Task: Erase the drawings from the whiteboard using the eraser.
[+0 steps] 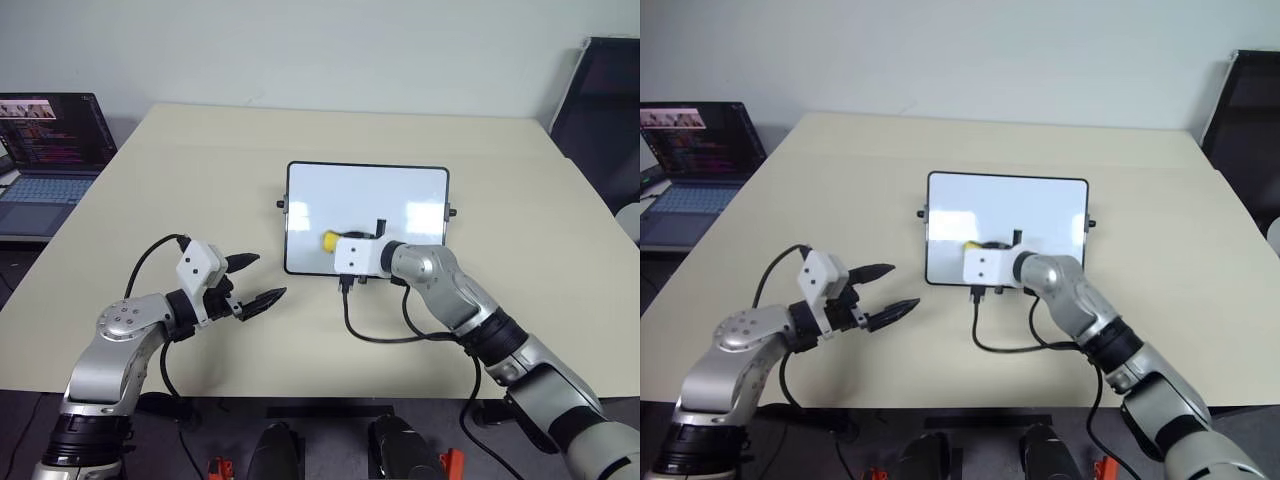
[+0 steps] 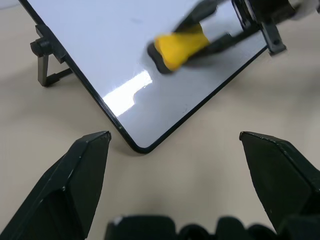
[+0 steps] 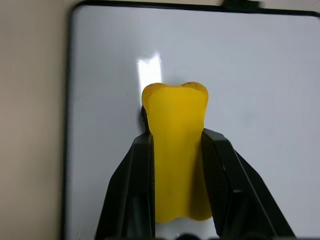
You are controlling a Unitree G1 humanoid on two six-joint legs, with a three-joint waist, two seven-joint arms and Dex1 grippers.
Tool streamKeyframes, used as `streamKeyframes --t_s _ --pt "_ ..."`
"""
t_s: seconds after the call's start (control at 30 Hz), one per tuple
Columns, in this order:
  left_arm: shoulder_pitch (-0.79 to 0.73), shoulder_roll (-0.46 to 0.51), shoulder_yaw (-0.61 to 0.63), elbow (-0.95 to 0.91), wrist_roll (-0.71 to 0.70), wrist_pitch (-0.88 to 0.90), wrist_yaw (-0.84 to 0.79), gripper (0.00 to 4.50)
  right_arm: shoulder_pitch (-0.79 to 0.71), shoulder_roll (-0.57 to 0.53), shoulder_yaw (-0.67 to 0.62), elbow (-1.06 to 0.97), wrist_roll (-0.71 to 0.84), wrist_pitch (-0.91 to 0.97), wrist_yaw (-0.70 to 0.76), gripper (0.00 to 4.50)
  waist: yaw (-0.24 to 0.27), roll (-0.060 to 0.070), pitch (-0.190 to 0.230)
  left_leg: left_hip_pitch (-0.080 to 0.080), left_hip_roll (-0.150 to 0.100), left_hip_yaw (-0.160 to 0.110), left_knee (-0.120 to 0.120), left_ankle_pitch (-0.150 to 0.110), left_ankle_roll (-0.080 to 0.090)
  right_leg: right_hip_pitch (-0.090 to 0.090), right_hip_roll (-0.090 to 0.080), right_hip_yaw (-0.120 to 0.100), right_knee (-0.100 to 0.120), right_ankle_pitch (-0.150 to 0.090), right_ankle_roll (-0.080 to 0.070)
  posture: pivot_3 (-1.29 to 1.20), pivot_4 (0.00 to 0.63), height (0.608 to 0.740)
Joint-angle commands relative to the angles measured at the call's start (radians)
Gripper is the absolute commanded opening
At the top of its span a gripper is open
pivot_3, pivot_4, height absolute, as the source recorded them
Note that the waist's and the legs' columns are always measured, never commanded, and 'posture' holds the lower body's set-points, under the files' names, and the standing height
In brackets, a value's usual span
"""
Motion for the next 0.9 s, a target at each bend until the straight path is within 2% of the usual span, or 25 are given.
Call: streamKeyframes --t_s 0.03,0.1,0.2,0.37,0.5,0.67,0.8,0.9 --pt "-0.020 0.001 0.004 -0.010 0.000 -0.019 -0.004 4.50 -0.080 0.009 -0.070 0.085 -0.012 -0.009 -0.078 0.97 0.000 0.000 0.000 0.000 0.000 0.000 0.001 0.000 0.000 -0.001 0.000 0.000 0.000 0.000 0.000 0.00 0.150 0.740" --pt "-0.023 -0.001 0.000 -0.017 0.000 -0.014 -0.002 4.50 -0.110 0.019 -0.073 0.127 -0.003 -0.014 -0.071 0.97 -0.001 0.000 0.000 0.000 0.000 0.000 0.001 0.000 0.000 -0.001 0.000 0.000 0.000 0.000 0.000 0.00 0.150 0.740" --pt "-0.025 -0.001 -0.005 -0.030 -0.001 -0.006 0.002 4.50 -0.117 0.023 -0.061 0.139 0.023 -0.003 0.017 0.97 -0.002 0.000 0.000 0.000 0.000 0.000 0.001 0.000 0.001 0.001 0.000 0.000 0.001 0.000 0.000 0.00 0.150 0.740" --pt "-0.033 -0.001 -0.010 -0.043 -0.004 0.009 0.009 4.50 -0.049 -0.002 -0.008 0.046 0.043 0.040 0.214 0.97 -0.002 0.000 0.000 0.000 0.001 0.000 -0.005 0.000 0.001 0.000 0.000 -0.001 0.000 -0.001 0.001 0.00 0.150 0.740" --pt "-0.047 0.001 -0.014 -0.046 -0.008 0.023 0.011 4.50 0.002 -0.025 0.012 -0.017 0.037 0.080 0.304 0.97 -0.001 0.000 0.000 0.000 0.001 0.000 -0.005 0.000 0.001 0.000 0.001 -0.001 0.000 -0.002 0.001 0.00 0.150 0.740" --pt "-0.064 0.003 -0.017 -0.050 -0.011 0.039 0.013 4.50 0.011 -0.023 -0.055 -0.051 0.026 0.068 0.209 0.97 0.000 0.000 0.000 0.000 0.000 0.000 -0.003 0.000 0.001 0.000 0.000 -0.001 0.000 0.000 0.000 0.00 0.150 0.740" --pt "-0.077 0.001 -0.021 -0.068 -0.017 0.059 0.018 4.50 0.069 -0.003 -0.155 -0.188 0.092 0.147 0.174 0.97 0.003 0.000 0.000 0.000 0.000 0.000 -0.002 0.000 0.001 0.000 -0.001 -0.001 0.000 0.000 0.000 0.00 0.150 0.740" --pt "-0.122 -0.011 -0.040 -0.074 -0.029 0.071 0.010 4.50 0.221 0.043 -0.323 -0.464 0.186 0.375 0.159 0.97 0.006 0.000 0.000 -0.002 0.000 -0.001 -0.004 0.000 0.000 -0.001 0.000 -0.002 -0.001 -0.001 0.001 0.00 0.150 0.740"
